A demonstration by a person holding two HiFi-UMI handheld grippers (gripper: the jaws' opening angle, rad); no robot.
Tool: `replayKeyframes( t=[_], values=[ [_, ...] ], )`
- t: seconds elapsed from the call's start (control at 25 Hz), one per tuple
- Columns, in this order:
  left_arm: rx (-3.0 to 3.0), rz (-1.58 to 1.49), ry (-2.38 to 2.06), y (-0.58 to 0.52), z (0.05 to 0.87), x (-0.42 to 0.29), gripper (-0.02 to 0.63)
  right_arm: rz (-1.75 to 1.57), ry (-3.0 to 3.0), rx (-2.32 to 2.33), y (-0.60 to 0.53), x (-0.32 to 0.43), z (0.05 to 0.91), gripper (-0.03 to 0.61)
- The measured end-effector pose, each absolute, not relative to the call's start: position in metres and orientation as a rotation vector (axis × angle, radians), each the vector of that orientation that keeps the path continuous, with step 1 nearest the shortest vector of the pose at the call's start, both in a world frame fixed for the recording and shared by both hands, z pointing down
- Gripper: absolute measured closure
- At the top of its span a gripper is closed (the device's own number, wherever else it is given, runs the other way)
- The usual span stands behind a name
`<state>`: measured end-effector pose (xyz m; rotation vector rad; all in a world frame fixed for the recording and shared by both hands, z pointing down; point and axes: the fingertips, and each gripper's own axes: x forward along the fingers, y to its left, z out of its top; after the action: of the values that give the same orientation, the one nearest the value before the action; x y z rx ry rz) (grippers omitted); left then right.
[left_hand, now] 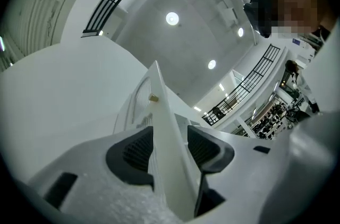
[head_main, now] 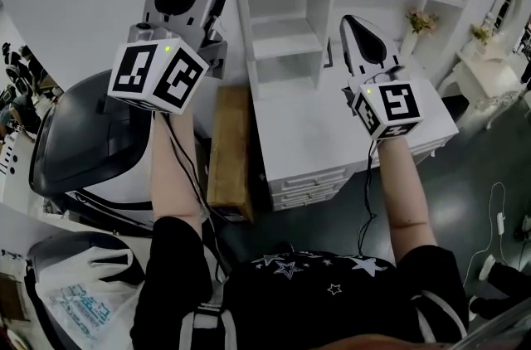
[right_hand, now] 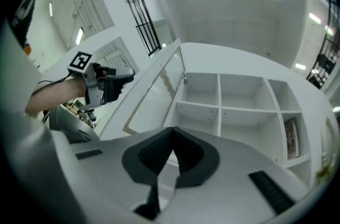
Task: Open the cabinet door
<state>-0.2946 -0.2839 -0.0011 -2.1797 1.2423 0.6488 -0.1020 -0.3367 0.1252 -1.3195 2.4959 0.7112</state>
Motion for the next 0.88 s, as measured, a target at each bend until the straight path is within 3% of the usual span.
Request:
replayKeyframes(
  t=[0.6,0.88],
  values=[
    [-2.331,0.401,1.434,-0.225,0.175,-0.230,0.414,0.647,2.424,-1.525,-0.239,-0.006,0.181,0.572],
    [-2.400,0.352,1.496,-0.190,0.229,-0.193,0.463,0.576,2.489,-1.540,-0.196,0.015,0.218,0.572]
  ],
)
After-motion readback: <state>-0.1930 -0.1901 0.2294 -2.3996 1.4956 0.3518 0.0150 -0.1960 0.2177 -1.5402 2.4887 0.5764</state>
